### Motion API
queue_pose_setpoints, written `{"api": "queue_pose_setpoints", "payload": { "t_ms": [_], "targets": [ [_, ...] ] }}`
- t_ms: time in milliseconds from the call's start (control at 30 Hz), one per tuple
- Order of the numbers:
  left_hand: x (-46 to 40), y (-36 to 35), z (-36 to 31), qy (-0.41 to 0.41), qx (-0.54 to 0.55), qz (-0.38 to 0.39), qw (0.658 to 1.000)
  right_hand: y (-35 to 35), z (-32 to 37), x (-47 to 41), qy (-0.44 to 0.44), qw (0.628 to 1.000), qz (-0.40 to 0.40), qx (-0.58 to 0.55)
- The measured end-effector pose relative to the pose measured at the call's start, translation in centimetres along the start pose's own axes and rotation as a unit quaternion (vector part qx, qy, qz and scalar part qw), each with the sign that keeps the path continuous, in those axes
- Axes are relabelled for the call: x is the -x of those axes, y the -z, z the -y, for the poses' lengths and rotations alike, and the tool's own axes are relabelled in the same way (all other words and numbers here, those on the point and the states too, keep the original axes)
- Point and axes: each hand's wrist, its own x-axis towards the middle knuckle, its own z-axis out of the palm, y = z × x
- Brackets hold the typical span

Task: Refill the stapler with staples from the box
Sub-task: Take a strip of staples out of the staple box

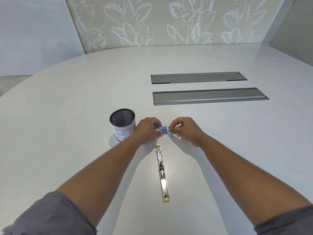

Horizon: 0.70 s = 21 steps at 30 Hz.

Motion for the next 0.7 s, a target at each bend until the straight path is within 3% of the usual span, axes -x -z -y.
{"api": "queue_pose_setpoints", "payload": {
  "t_ms": [233, 367, 700],
  "targets": [
    [0.1, -0.1, 0.2, 0.0, 0.005, 0.001, 1.0, -0.2, -0.4, 0.3, 0.028, 1.0, -0.012, -0.008],
    [0.1, 0.0, 0.2, -0.002, 0.004, -0.001, 1.0, -0.1, -0.2, 0.4, 0.024, 0.996, -0.024, -0.083],
    [0.0, -0.1, 0.3, -0.003, 0.003, -0.002, 1.0, 0.5, 0.0, 1.3, 0.007, 0.991, 0.129, -0.041]
  ]
}}
